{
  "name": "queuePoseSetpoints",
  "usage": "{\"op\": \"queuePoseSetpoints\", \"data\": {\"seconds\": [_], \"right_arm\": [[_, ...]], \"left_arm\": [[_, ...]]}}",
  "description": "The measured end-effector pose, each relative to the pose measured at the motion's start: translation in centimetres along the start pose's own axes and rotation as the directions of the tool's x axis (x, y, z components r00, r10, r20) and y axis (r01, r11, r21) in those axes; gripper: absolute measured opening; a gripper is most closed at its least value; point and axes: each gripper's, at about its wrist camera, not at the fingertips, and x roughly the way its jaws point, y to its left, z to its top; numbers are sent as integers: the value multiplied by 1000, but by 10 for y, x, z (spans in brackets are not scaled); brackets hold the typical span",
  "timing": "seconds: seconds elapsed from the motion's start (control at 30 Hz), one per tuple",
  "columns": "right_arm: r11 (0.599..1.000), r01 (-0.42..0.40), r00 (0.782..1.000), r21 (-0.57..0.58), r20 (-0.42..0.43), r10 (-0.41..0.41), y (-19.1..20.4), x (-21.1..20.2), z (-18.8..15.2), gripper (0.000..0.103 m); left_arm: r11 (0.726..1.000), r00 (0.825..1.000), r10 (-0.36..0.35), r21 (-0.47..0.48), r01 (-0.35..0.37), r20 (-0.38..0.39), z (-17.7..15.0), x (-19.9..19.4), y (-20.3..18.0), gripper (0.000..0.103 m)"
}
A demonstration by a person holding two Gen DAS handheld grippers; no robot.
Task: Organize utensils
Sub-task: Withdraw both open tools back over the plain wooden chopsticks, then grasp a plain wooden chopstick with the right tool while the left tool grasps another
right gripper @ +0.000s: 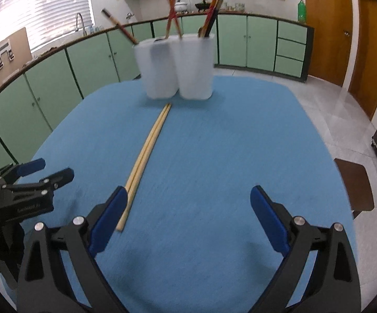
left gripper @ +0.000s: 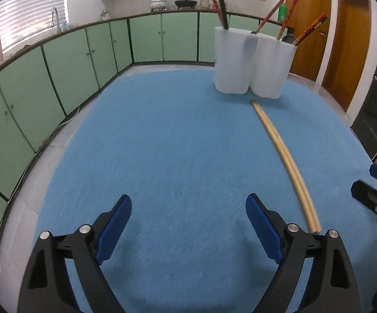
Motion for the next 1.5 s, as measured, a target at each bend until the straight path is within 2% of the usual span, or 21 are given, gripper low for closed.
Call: {"op": "queuePoseSetpoints", "data": {"seconds": [0.27, 0.37, 0.7, 0.97, 1.27, 1.33, 1.4, 1.5], "right_arm": [[1000, -22, 997, -23, -71, 20, 23, 12, -10, 92], [999, -19, 996, -42, -89, 15, 29, 15, -13, 88], [998, -3, 993, -63, -118, -5, 31, 18, -17, 86], [997, 28, 989, -71, -143, -37, 27, 21, -18, 86], [998, 63, 990, -17, -129, -65, 2, 18, -18, 83], [998, 58, 990, -14, -126, -60, 1, 17, -18, 80], [999, 29, 992, -25, -119, -32, 4, 16, -19, 66], [1000, -5, 993, -28, -116, 1, 11, 17, -17, 54]], "left_arm": [[1000, 999, 6, -5, -6, -37, -6, 7, 1, 88], [1000, 999, 0, -14, -1, -43, -5, 9, 2, 89], [1000, 998, -3, -15, 2, -61, -5, 12, 3, 89], [1000, 998, -1, -11, 0, -62, -4, 13, 2, 89], [1000, 998, 5, -6, -5, -65, -4, 15, 0, 90], [1000, 998, 8, -3, -8, -66, -5, 15, -1, 90], [1000, 998, 10, -1, -10, -66, -5, 15, -1, 90], [1000, 998, 10, -3, -11, -66, -5, 15, 0, 90]]}}
